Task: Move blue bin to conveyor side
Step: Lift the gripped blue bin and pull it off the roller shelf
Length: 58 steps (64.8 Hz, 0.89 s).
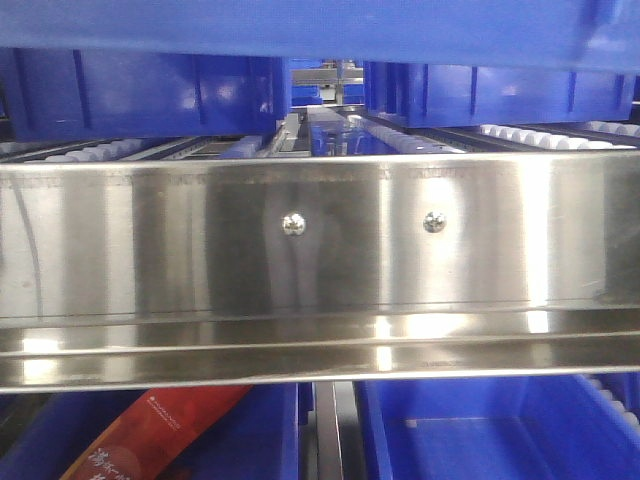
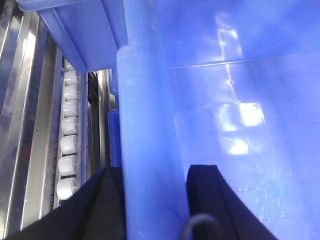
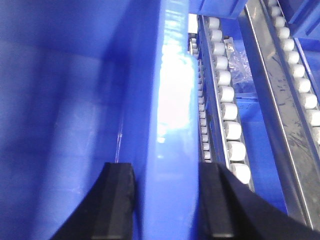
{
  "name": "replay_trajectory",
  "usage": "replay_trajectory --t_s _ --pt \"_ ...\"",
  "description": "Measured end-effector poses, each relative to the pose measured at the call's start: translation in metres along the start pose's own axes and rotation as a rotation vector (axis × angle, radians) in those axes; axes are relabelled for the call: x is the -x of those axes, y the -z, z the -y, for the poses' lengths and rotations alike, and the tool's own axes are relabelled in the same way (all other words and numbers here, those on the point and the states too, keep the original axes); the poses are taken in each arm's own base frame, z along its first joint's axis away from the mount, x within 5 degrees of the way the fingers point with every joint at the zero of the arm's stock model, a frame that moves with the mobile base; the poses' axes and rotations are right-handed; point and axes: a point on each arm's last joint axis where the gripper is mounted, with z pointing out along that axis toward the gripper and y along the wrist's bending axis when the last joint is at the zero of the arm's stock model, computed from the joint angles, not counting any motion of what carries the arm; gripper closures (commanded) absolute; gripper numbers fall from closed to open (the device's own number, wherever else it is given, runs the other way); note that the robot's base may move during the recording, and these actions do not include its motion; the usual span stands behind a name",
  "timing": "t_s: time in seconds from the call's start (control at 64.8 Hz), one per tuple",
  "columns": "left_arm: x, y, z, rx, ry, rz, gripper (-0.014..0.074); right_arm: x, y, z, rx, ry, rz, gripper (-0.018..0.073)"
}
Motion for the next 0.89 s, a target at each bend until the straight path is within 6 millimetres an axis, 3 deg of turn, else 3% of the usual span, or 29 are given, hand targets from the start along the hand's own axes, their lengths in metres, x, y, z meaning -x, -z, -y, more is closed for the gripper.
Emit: replay_trajectory --t_s 0.324,0.617,0.895 --pt "0.000 0.000 -0.001 0.008 -0.003 0.001 0.0612 0.000 -0.001 -0.001 0.005 -0.001 -0.003 0.0634" --pt "-0.011 -0.018 0.002 0.022 -0.018 -0.071 0.0612 0.000 -0.001 -0.001 0.005 0.005 -0.003 0.0634" --pt "-0.012 -0.018 0.002 0.029 -0.023 -0.072 0.0612 0.000 -0.001 -0.001 0.008 0.005 -0.004 0.0634"
